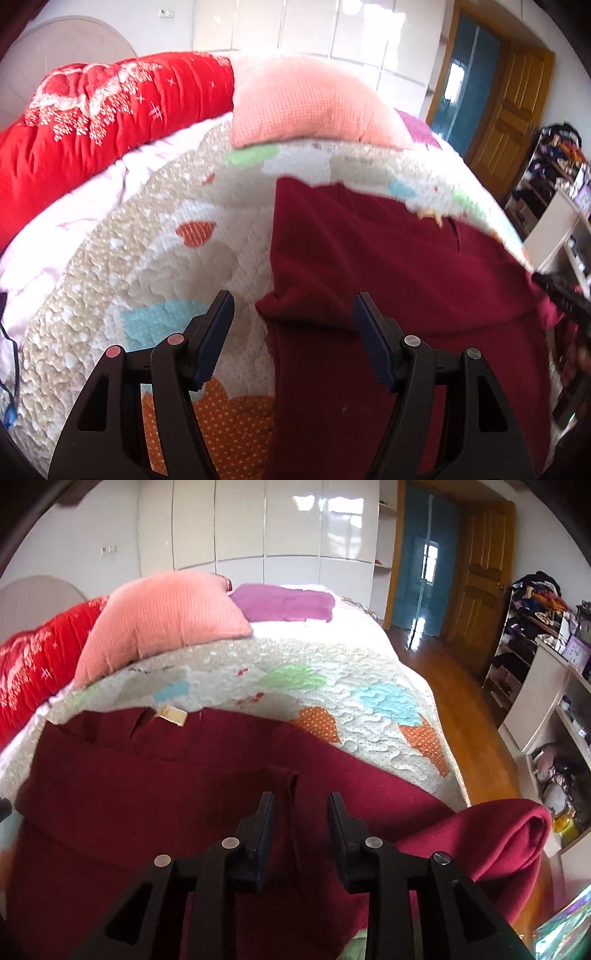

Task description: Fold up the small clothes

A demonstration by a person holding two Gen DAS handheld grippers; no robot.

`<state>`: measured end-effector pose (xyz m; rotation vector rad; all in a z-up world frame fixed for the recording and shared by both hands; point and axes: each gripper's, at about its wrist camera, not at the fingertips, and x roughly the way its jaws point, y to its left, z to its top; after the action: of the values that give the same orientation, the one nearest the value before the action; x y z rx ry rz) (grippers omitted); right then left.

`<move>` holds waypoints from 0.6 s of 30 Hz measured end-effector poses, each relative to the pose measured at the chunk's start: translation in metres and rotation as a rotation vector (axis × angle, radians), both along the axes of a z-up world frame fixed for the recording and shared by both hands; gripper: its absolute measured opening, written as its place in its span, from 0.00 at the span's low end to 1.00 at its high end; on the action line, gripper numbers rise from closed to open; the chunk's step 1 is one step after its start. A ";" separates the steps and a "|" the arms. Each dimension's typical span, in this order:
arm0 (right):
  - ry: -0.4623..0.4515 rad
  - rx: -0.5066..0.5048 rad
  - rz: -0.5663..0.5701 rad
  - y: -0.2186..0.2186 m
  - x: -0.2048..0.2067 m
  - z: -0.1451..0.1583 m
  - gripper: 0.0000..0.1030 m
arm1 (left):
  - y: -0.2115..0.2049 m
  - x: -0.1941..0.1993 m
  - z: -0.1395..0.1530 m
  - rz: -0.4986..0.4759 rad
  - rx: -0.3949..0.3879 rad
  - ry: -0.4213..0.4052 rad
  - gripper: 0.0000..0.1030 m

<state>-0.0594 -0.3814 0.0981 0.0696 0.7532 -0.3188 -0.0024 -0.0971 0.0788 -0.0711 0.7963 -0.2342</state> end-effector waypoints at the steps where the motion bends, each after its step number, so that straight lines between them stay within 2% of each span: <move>1: -0.013 0.034 0.019 0.002 -0.004 0.002 0.26 | -0.002 0.003 0.003 0.004 -0.012 -0.007 0.65; 4: 0.024 0.109 0.099 0.019 0.008 -0.006 0.26 | -0.013 0.018 -0.001 -0.003 0.001 0.016 0.65; 6: 0.064 0.089 0.108 0.029 0.020 -0.020 0.26 | -0.024 0.030 -0.018 -0.001 0.034 0.061 0.65; 8: 0.141 0.070 0.096 0.030 0.028 -0.043 0.27 | -0.035 0.042 -0.039 -0.011 0.072 0.127 0.65; 10: 0.116 0.056 0.092 0.030 0.027 -0.044 0.27 | -0.044 0.045 -0.049 -0.013 0.152 0.115 0.68; 13: 0.127 0.121 0.100 0.023 0.016 -0.032 0.27 | -0.045 0.043 -0.039 -0.018 0.149 0.129 0.68; 15: 0.102 0.158 0.093 0.017 0.000 -0.018 0.32 | -0.042 0.038 -0.030 -0.014 0.114 0.133 0.68; 17: 0.044 0.143 0.065 0.010 -0.025 -0.002 0.55 | -0.040 0.029 -0.022 -0.016 0.078 0.121 0.68; 18: 0.019 0.136 0.049 0.007 -0.036 0.003 0.60 | -0.041 0.025 -0.020 -0.018 0.068 0.117 0.68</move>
<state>-0.0950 -0.3744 0.1013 0.1766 0.7937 -0.2214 0.0229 -0.1379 0.0589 -0.0139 0.9210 -0.2213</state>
